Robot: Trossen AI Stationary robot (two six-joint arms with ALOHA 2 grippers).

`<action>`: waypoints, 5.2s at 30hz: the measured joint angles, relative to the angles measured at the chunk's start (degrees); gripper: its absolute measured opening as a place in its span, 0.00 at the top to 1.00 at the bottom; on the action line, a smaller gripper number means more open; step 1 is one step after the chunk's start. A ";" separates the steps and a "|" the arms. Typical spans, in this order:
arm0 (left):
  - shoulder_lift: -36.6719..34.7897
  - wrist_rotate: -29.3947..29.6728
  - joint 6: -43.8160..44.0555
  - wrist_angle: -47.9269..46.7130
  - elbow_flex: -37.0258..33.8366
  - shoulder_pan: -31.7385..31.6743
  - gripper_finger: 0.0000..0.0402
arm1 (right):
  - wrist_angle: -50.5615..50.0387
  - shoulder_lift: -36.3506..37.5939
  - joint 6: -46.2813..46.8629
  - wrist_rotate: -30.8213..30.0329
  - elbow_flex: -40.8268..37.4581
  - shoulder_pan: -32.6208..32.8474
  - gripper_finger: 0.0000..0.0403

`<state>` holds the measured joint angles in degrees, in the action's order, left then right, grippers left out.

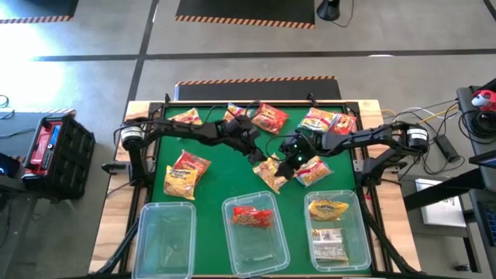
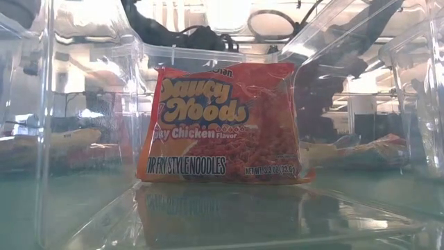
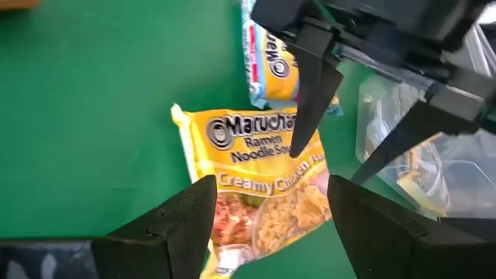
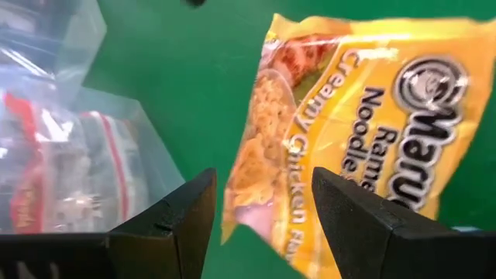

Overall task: Sort Maruchan noodles
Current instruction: Put the yellow noodle pack into the right transparent bin

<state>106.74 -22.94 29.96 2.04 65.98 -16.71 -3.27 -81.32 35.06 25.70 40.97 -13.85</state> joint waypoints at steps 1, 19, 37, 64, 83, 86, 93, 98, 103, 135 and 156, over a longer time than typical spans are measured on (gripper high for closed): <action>0.00 0.00 0.24 0.04 0.00 -0.20 0.42 | -0.02 0.00 -0.76 -0.57 0.00 0.00 0.50; -2.78 0.07 0.57 0.24 0.00 -2.43 0.42 | -1.22 0.00 -2.66 -0.22 -0.04 1.23 0.50; -3.57 0.08 1.01 0.11 0.00 -2.36 0.42 | 1.65 -6.43 -3.21 -5.70 0.18 1.01 0.50; -0.25 13.60 6.00 -3.41 -0.11 -1.29 0.42 | 13.04 -2.64 11.94 -15.15 -0.31 -5.82 0.50; 5.58 16.99 6.64 -0.25 -0.13 -1.38 0.42 | 6.62 -0.50 7.77 -15.41 -0.11 -9.58 0.50; 7.04 17.39 7.30 -0.30 -0.13 -1.46 0.42 | 6.49 -0.50 7.77 -15.40 -0.10 -10.14 0.50; 8.02 17.34 7.66 -1.61 0.11 -1.49 0.42 | 6.12 -0.50 7.79 -15.21 -0.09 -10.43 0.50; 8.00 17.49 6.73 -3.75 0.15 -1.60 0.42 | 0.36 0.22 6.17 -13.81 -0.07 -13.36 0.50; 7.98 18.94 5.74 -6.50 0.16 -1.55 0.42 | -2.45 1.72 4.85 -10.27 -0.07 -16.53 0.50; 8.09 21.14 5.34 -7.67 -0.09 -1.62 0.42 | 17.19 -11.57 7.34 1.11 -0.04 -17.07 0.50; 3.93 17.04 3.38 -11.85 -0.52 -1.70 0.42 | 19.83 -11.89 9.65 9.39 -0.01 -16.78 0.72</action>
<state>110.67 -5.90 33.33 -9.81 65.45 -18.41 16.57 -93.21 44.71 35.09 40.96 -30.63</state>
